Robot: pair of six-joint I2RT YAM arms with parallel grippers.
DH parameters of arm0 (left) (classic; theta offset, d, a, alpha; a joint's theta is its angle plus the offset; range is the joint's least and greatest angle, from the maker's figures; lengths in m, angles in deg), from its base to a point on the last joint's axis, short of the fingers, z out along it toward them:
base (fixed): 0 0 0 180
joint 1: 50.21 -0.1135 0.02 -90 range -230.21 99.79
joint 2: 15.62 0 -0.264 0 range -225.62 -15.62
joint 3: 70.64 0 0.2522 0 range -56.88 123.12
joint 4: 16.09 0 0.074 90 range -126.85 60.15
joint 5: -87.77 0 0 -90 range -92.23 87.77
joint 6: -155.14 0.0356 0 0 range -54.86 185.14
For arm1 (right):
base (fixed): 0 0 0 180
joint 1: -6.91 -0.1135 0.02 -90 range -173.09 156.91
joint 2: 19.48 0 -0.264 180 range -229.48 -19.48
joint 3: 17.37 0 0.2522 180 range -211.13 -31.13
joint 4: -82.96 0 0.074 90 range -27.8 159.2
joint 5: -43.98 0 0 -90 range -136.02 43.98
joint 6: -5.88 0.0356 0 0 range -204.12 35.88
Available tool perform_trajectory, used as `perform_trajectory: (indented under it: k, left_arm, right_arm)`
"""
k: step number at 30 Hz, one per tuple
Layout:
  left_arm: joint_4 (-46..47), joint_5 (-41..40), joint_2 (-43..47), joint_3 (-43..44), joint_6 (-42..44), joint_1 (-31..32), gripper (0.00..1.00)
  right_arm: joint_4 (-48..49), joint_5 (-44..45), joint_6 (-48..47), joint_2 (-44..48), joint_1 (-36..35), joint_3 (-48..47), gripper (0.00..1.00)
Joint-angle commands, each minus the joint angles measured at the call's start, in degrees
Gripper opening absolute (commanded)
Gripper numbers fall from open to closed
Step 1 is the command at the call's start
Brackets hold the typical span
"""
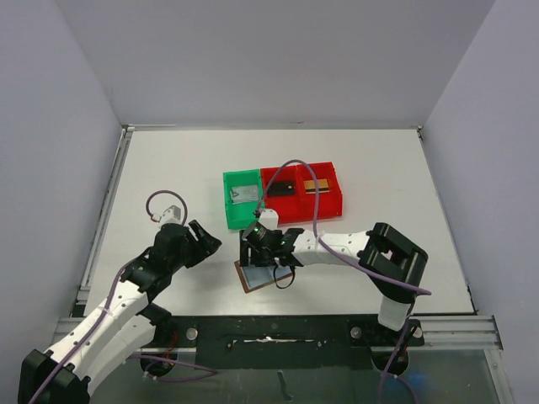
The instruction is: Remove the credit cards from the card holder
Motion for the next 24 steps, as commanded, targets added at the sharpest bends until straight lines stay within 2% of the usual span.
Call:
perform_trajectory:
  k: [1, 11, 20, 24]
  left_arm:
    - [-2.62, -1.63, 2.12, 2.26, 0.05, -0.52, 0.59]
    - [-2.32, -0.95, 1.81, 2.42, 0.14, -0.74, 0.59]
    - [-1.88, 0.15, 1.17, 2.52, 0.23, -0.79, 0.59]
    - [-0.90, 1.34, 0.78, 2.14, 0.23, -0.79, 0.59]
  right_arm:
    - [-13.48, 8.31, -5.39, -3.12, -1.88, -5.08, 0.71]
    - [-15.26, 7.70, -10.01, -6.86, -4.01, -8.74, 0.72]
    - [-16.74, 7.88, -8.26, -9.00, -4.06, -9.33, 0.54]
    - [-15.44, 6.98, -7.98, -8.39, -3.79, -7.99, 0.49]
